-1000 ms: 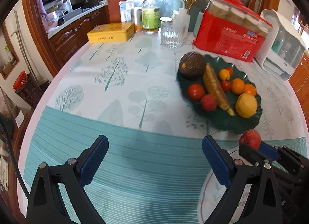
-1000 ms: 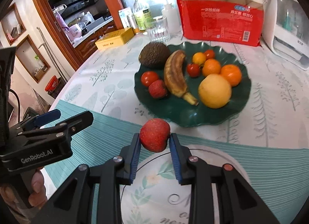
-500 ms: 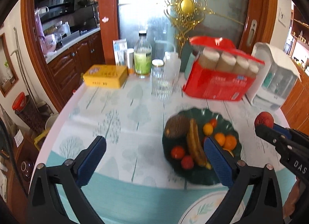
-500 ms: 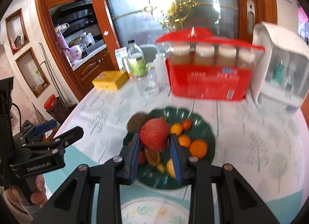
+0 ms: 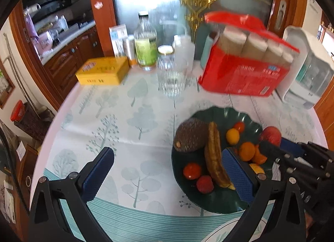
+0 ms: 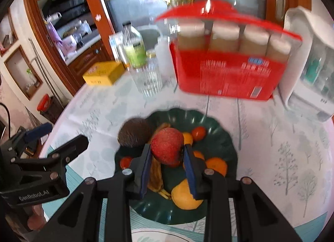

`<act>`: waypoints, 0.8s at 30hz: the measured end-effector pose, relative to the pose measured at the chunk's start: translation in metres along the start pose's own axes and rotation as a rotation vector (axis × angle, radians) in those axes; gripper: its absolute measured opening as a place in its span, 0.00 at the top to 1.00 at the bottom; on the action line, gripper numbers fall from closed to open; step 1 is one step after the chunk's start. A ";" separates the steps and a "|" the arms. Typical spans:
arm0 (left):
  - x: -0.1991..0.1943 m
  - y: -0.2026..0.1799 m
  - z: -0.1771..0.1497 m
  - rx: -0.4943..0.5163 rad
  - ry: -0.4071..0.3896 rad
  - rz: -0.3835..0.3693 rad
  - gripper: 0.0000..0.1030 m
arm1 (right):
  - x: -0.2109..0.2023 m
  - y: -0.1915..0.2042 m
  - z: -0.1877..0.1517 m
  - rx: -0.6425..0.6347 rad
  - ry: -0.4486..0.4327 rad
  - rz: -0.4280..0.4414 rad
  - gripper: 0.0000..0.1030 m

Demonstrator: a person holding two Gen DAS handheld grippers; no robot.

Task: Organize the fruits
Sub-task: 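Carry the lychee onto the green plate and open the right tool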

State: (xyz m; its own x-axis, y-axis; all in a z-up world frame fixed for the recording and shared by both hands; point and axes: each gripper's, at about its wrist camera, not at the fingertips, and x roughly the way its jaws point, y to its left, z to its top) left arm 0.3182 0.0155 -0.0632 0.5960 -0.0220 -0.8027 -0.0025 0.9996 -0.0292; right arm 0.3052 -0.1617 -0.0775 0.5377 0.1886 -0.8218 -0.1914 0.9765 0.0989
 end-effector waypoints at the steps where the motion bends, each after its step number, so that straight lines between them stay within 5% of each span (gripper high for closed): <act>1: 0.006 0.000 -0.001 0.001 0.016 -0.006 0.01 | 0.008 -0.001 -0.004 0.001 0.019 -0.003 0.70; 13: 0.035 -0.011 -0.011 0.021 0.086 -0.043 0.01 | 0.048 -0.006 -0.024 -0.008 0.137 -0.027 0.70; 24: 0.020 -0.009 -0.019 0.010 0.085 -0.051 0.01 | 0.031 0.001 -0.030 -0.034 0.102 -0.020 0.63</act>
State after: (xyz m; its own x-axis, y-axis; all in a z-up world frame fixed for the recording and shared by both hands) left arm 0.3154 0.0052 -0.0905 0.5246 -0.0744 -0.8481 0.0346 0.9972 -0.0661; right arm 0.2967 -0.1579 -0.1194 0.4556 0.1557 -0.8765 -0.2105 0.9755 0.0638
